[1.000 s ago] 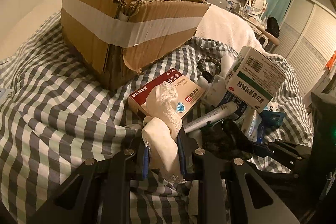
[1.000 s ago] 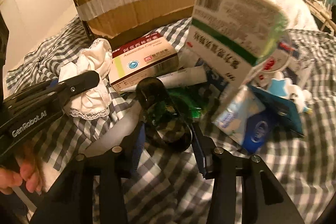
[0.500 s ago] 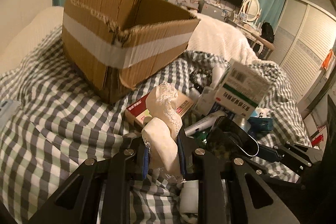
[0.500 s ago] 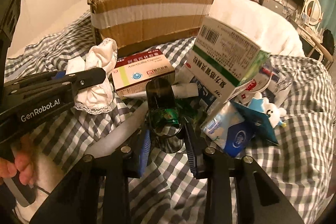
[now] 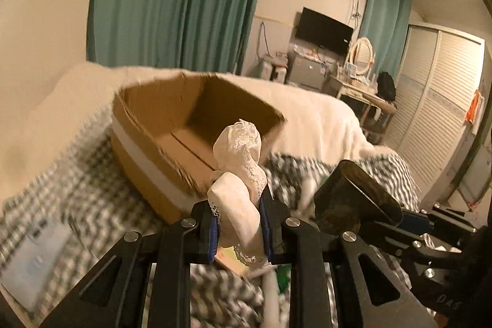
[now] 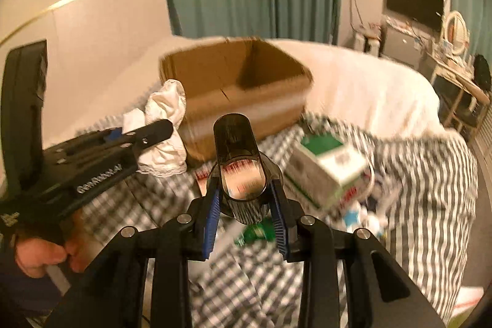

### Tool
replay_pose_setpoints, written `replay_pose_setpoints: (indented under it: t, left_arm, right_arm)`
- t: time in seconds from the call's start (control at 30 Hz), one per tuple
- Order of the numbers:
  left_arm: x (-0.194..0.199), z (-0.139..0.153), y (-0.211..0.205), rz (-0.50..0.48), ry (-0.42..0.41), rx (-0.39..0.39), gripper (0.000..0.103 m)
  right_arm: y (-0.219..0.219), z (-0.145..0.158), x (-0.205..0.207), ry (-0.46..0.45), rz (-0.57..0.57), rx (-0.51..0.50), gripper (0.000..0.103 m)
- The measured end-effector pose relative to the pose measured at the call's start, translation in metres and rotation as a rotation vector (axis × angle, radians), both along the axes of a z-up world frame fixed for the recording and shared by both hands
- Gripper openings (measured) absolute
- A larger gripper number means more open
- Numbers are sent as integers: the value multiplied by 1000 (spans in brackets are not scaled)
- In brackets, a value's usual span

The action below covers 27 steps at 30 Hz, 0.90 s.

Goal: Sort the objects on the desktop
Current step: 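Carry the cloth and glasses case over the cardboard box and open both tools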

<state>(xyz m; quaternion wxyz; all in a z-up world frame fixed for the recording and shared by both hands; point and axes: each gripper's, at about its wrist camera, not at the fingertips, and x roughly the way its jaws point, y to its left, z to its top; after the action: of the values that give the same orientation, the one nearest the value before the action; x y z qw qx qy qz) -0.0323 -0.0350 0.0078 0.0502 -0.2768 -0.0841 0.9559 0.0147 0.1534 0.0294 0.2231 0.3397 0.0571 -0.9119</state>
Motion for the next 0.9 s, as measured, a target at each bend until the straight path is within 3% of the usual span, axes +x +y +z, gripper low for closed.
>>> replay_pose_setpoints:
  t: [0.27, 0.4, 0.5, 0.7, 0.83, 0.87, 0.9]
  left_arm:
    - [-60, 38, -35, 70, 56, 26, 22]
    - [-105, 47, -51, 120, 53, 112, 22]
    - [-134, 32, -54, 165, 37, 94, 22]
    - [-173, -31, -67, 139, -107, 109, 22]
    - [-176, -32, -64, 129, -96, 52, 23]
    - [-174, -33, -62, 125, -92, 51, 27]
    - [-172, -33, -62, 128, -87, 51, 39]
  right_arm:
    - [-32, 29, -66, 31, 42, -33, 30]
    - [-55, 38, -116, 31, 47, -55, 30]
    - [-70, 29, -155, 14, 44, -80, 30]
    - [-92, -9, -207, -19, 42, -85, 30]
    - [-93, -30, -227, -42, 25, -75, 31]
    - [-92, -34, -230, -56, 19, -82, 31]
    - [-89, -36, -230, -64, 16, -86, 31]
